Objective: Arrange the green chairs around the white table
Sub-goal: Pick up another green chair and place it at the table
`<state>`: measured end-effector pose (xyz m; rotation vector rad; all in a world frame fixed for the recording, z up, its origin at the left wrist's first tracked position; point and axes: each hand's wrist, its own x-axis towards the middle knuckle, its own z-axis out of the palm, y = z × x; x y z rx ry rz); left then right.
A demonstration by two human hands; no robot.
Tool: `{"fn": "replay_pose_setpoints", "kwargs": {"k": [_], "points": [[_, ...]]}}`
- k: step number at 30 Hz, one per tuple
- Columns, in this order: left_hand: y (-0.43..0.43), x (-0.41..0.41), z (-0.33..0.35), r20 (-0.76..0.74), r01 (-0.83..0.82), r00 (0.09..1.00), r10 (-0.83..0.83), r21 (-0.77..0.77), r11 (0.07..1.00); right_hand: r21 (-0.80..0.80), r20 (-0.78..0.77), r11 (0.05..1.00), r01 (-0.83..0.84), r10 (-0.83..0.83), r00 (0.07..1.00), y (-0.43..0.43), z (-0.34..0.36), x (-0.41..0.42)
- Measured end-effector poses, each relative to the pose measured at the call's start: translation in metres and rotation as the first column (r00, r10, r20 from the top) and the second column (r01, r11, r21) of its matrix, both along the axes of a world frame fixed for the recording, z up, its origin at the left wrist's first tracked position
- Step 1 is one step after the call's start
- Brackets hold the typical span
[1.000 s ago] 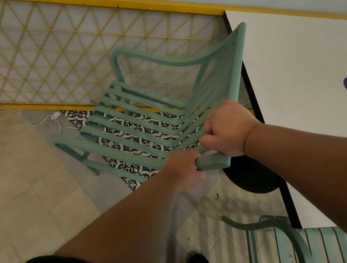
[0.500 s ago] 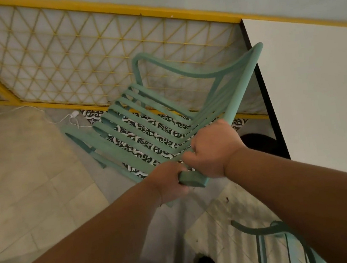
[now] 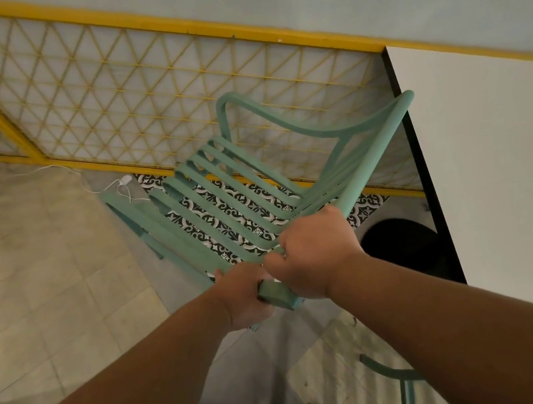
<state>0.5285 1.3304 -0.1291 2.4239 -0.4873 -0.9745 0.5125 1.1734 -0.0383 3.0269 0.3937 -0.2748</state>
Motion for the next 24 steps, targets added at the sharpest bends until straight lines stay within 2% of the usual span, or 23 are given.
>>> {"fn": "replay_pose_setpoints", "kwargs": {"k": [6,8,10,11,13,15,17,20,24], "points": [[0.002,0.003,0.058,-0.179,0.132,0.975,-0.131,-0.009,0.991,0.045,-0.012,0.999,0.012,-0.011,1.0,-0.003,0.007,-0.002],[0.0,0.004,0.085,-0.239,0.013,0.97,-0.034,-0.09,0.996,0.067,-0.018,0.998,0.018,-0.017,1.0,-0.005,0.008,-0.001],[-0.004,-0.001,0.107,-0.26,-0.184,0.956,0.132,-0.189,0.964,0.165,-0.066,0.985,0.047,-0.037,0.997,-0.01,0.009,0.002],[-0.009,-0.005,0.117,-0.272,-0.26,0.942,0.196,-0.221,0.94,0.275,-0.106,0.958,0.08,-0.053,0.993,-0.016,0.008,0.004],[-0.025,-0.015,0.129,-0.276,-0.292,0.935,0.222,-0.245,0.924,0.514,-0.145,0.846,0.141,-0.077,0.987,-0.032,0.009,0.006],[-0.047,-0.026,0.128,-0.206,-0.246,0.958,0.198,-0.248,0.937,0.574,-0.127,0.806,0.145,-0.088,0.988,-0.051,0.014,0.008],[-0.067,-0.035,0.116,-0.008,-0.21,0.977,0.212,-0.175,0.962,0.519,-0.111,0.841,0.152,-0.11,0.988,-0.071,0.022,0.016],[-0.083,-0.047,0.097,0.273,-0.255,0.929,0.251,-0.021,0.967,0.433,-0.067,0.887,0.16,-0.145,0.987,-0.098,0.031,0.037],[-0.089,-0.049,0.096,0.349,-0.265,0.903,0.25,-0.007,0.964,0.339,-0.055,0.923,0.181,-0.173,0.983,-0.126,0.031,0.056]]}}
